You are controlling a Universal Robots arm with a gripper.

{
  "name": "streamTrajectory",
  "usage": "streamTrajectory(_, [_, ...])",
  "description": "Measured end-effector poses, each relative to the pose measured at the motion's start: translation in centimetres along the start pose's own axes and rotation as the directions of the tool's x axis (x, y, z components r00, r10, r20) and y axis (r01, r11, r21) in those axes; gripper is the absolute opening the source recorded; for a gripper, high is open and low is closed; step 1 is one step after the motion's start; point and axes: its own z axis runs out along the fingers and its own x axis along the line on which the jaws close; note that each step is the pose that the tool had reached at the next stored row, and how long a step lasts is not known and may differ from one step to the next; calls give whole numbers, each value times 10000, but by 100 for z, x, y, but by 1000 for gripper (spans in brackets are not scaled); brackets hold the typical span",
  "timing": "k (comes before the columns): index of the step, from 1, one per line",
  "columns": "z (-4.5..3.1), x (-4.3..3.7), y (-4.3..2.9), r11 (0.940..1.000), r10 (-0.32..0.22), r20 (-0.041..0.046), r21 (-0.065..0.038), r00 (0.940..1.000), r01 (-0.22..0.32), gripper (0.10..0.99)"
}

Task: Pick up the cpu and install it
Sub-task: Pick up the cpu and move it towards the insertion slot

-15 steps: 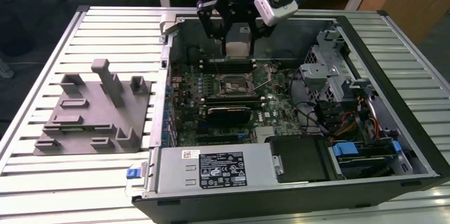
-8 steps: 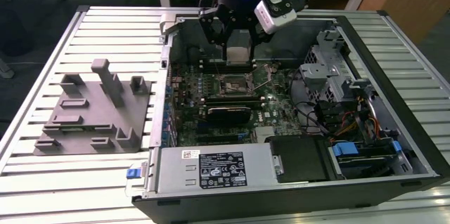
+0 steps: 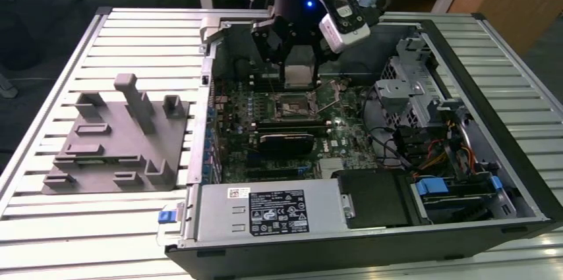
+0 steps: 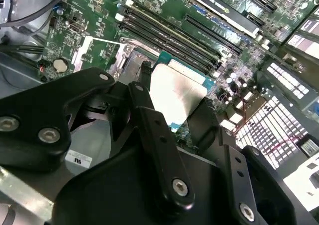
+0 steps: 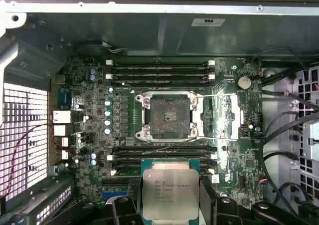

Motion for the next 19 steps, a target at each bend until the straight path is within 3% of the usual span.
streamTrajectory(19, [352, -110, 56, 10000, 7, -170, 1, 9999, -7, 541])
